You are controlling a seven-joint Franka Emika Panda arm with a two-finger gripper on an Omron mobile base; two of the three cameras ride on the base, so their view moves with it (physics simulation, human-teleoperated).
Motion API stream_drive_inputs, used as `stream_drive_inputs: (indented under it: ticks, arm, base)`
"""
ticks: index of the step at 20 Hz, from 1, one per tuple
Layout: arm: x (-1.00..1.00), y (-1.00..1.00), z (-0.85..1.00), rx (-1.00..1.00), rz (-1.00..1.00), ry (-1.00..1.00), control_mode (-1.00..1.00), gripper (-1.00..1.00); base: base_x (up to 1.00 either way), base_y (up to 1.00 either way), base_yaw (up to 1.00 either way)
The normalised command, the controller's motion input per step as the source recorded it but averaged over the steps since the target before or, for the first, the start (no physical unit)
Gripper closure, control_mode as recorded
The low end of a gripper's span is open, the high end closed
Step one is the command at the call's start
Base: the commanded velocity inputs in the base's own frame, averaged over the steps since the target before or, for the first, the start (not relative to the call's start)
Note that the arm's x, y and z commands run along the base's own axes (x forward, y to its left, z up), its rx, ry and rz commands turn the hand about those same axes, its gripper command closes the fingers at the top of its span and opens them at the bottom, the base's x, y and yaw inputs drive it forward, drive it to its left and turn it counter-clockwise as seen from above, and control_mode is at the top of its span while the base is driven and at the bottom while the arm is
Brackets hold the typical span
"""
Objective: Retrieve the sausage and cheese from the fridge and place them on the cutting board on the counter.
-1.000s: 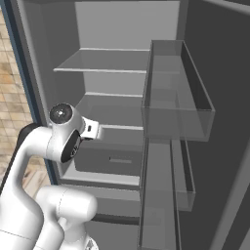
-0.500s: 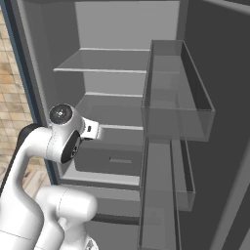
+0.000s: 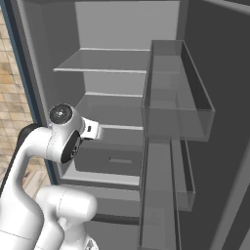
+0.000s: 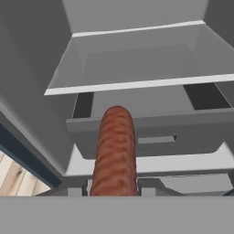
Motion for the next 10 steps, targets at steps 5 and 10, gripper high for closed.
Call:
stream_drive_inputs:
  ticks: [5, 10]
  arm:
    - [0.00, 0.00, 0.00, 0.00, 0.00, 0.00, 1.00, 1.00]
    - [0.00, 0.00, 0.00, 0.00, 0.00, 0.00, 1.00, 1.00]
  base:
    - [-0.13, -0.01, 0.00]
    - [-0.93, 0.18, 0.08]
